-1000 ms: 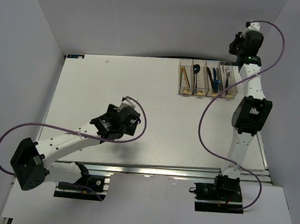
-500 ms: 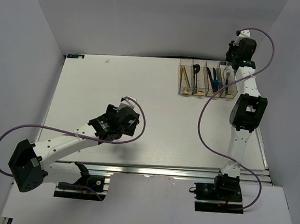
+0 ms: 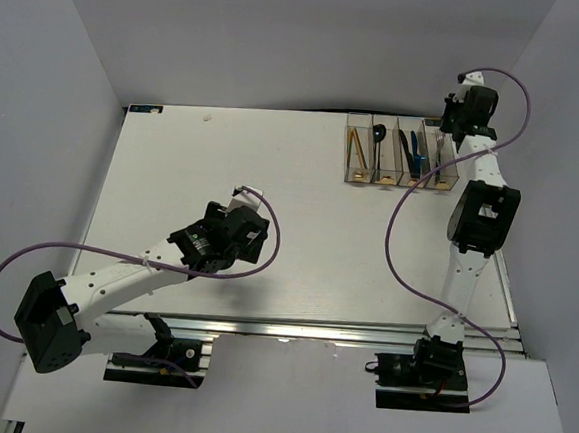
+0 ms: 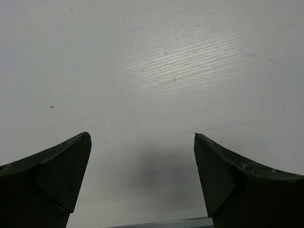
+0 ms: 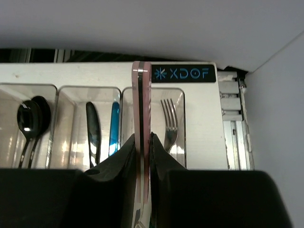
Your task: Sort the eating utensils into containers
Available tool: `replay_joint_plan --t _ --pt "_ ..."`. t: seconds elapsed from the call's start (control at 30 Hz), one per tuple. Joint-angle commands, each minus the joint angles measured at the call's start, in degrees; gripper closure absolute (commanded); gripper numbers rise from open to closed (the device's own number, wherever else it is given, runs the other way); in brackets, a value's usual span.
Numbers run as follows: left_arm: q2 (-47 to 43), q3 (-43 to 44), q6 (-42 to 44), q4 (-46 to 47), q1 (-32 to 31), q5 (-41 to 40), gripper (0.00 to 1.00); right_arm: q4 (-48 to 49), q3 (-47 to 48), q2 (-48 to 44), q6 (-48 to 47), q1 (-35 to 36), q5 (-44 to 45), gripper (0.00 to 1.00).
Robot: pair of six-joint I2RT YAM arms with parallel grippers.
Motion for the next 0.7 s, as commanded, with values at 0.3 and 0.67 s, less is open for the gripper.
replay_joint_plan --t 0.3,0.67 --pt "-1.74 -0.61 0.21 0.24 -0.27 -0.27 0.02 2.35 -1.24 -4.66 -0.04 -0.71 -0.48 0.11" --pt "-10.25 2.29 -7.87 -2.66 12.16 -17.15 0.02 -3.72 -14.12 -25.79 7.43 -0.53 4.27 0.11"
